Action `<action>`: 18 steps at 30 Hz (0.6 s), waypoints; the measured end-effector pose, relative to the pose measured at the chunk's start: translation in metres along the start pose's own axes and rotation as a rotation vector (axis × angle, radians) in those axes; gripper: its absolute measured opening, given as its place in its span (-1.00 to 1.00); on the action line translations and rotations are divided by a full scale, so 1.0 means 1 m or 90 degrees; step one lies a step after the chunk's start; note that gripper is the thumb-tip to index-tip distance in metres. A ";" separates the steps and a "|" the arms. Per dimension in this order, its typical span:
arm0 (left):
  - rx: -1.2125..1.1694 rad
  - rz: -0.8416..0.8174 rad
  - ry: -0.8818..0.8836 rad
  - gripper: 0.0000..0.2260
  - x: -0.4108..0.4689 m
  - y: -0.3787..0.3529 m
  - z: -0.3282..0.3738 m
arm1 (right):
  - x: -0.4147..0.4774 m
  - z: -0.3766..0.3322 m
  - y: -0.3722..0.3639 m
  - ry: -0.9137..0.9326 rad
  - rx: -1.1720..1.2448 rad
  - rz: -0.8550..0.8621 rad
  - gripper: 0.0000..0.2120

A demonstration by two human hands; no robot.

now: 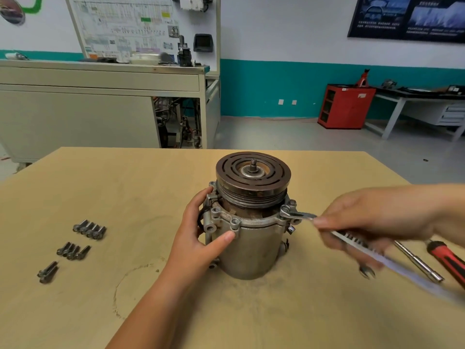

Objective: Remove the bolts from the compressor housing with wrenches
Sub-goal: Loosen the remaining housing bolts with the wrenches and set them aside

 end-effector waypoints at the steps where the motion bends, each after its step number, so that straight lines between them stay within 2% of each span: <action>1: 0.002 0.001 0.000 -0.36 0.000 0.000 0.000 | -0.003 0.000 0.012 -0.030 -0.077 0.002 -0.65; 5: 0.013 0.000 0.004 -0.38 0.000 0.000 0.002 | 0.001 -0.005 0.046 -0.101 -0.309 0.062 -0.56; 8: 0.018 0.000 0.008 -0.38 0.000 0.000 0.002 | 0.003 -0.005 0.059 -0.072 -0.439 0.121 -0.48; 11: 0.017 0.001 0.007 -0.38 0.000 0.000 0.003 | -0.006 0.002 0.063 -0.049 -0.486 0.128 -0.40; 14: 0.011 0.002 0.004 -0.37 0.000 -0.001 0.003 | -0.017 0.013 0.058 -0.004 -0.418 0.169 -0.38; 18: 0.003 0.003 -0.001 -0.35 0.000 -0.001 0.002 | -0.014 0.029 0.019 0.108 -0.116 0.149 -0.67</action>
Point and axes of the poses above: each hand's wrist, its own x-axis towards the middle knuckle, its own y-axis out of the back of the hand, z = x × y, the point moved 2 cm from there along x, towards the middle knuckle, and after that the axes turned 8 degrees about -z, right-handed, at the moved point
